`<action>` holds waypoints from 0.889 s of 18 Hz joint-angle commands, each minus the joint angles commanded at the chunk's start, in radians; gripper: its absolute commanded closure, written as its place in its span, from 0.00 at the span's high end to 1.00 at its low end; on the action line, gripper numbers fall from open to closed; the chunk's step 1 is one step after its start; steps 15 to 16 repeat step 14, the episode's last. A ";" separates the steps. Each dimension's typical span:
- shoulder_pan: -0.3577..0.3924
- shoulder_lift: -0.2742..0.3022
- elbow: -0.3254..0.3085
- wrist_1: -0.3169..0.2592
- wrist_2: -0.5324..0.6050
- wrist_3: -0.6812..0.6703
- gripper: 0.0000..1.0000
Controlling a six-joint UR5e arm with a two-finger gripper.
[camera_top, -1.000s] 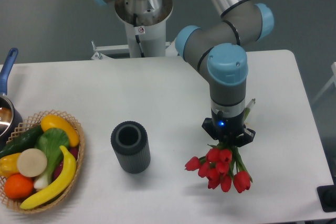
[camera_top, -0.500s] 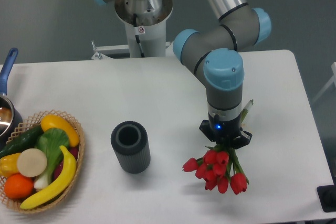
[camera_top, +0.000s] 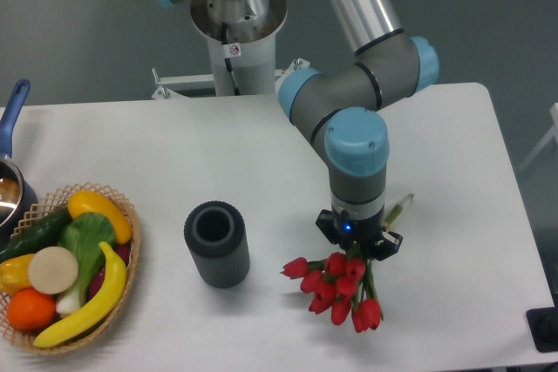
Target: Place the flowers on the table
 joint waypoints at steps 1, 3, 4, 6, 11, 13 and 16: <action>-0.002 0.002 0.000 0.000 -0.002 0.000 1.00; -0.002 0.002 0.000 0.005 0.000 -0.003 1.00; -0.002 0.006 0.002 0.006 0.000 -0.002 1.00; 0.006 0.031 0.005 0.005 0.000 0.006 1.00; 0.014 0.049 -0.006 0.008 -0.005 0.011 1.00; 0.014 0.055 -0.014 0.009 -0.006 0.011 1.00; 0.015 0.057 -0.018 0.014 -0.005 0.009 1.00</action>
